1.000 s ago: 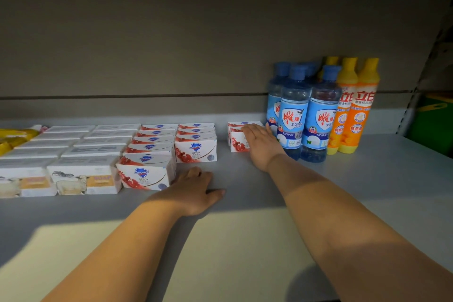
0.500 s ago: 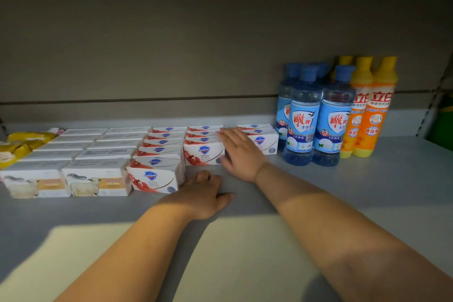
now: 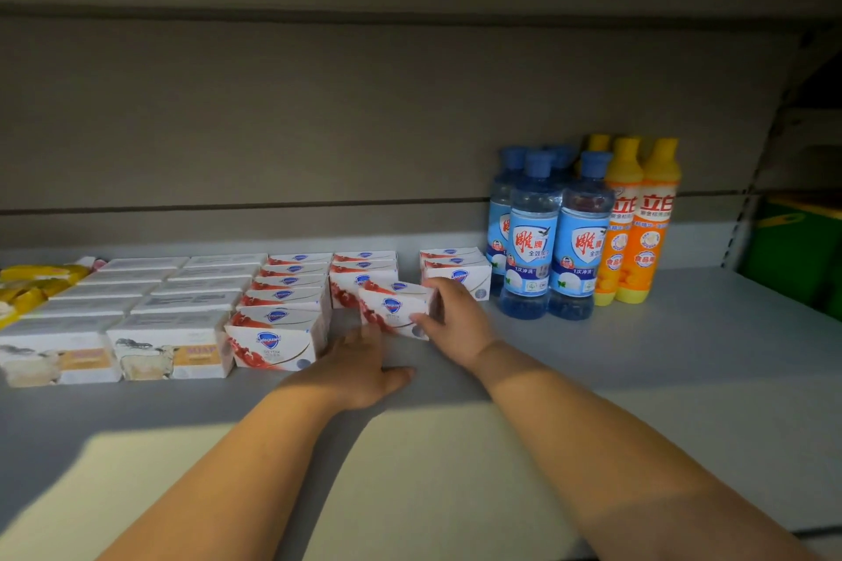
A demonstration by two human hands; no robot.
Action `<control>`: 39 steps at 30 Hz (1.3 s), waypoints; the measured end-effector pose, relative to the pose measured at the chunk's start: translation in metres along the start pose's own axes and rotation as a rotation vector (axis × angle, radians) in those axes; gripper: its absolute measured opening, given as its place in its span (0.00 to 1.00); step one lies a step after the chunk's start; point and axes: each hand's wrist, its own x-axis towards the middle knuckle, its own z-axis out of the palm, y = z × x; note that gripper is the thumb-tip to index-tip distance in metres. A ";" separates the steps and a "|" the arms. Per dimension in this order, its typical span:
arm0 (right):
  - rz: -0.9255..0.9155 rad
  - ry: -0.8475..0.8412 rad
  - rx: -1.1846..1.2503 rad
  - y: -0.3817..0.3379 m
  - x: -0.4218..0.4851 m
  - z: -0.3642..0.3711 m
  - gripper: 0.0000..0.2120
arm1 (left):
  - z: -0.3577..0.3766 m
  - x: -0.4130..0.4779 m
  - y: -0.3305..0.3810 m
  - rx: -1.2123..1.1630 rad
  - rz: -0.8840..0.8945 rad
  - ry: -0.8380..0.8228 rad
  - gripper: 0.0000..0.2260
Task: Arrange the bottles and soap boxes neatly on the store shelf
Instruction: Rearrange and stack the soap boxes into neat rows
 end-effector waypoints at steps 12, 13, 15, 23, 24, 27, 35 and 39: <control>0.459 -0.072 1.085 -0.028 -0.068 -0.053 0.12 | -0.020 -0.022 0.031 -1.449 -0.046 -0.139 0.13; 0.466 -0.066 1.091 -0.030 -0.068 -0.053 0.11 | -0.021 -0.022 0.032 -1.497 -0.054 -0.132 0.13; 0.503 -0.085 1.063 -0.032 -0.066 -0.053 0.11 | -0.021 -0.022 0.033 -1.553 -0.065 -0.083 0.11; 0.500 -0.101 1.030 -0.025 -0.060 -0.052 0.09 | -0.024 -0.015 0.035 -1.380 -0.026 0.058 0.06; 0.466 -0.074 1.057 -0.023 -0.060 -0.052 0.11 | -0.024 -0.014 0.035 -1.378 -0.052 0.051 0.07; 0.356 -0.005 0.989 -0.020 -0.060 -0.052 0.14 | -0.024 -0.015 0.034 -1.411 -0.142 -0.052 0.13; -0.376 0.303 0.341 -0.031 -0.062 -0.054 0.23 | -0.035 -0.022 0.033 -1.980 -0.001 -0.275 0.22; -0.600 0.388 0.073 -0.029 -0.061 -0.055 0.27 | -0.036 -0.026 0.031 -2.028 0.226 -0.227 0.16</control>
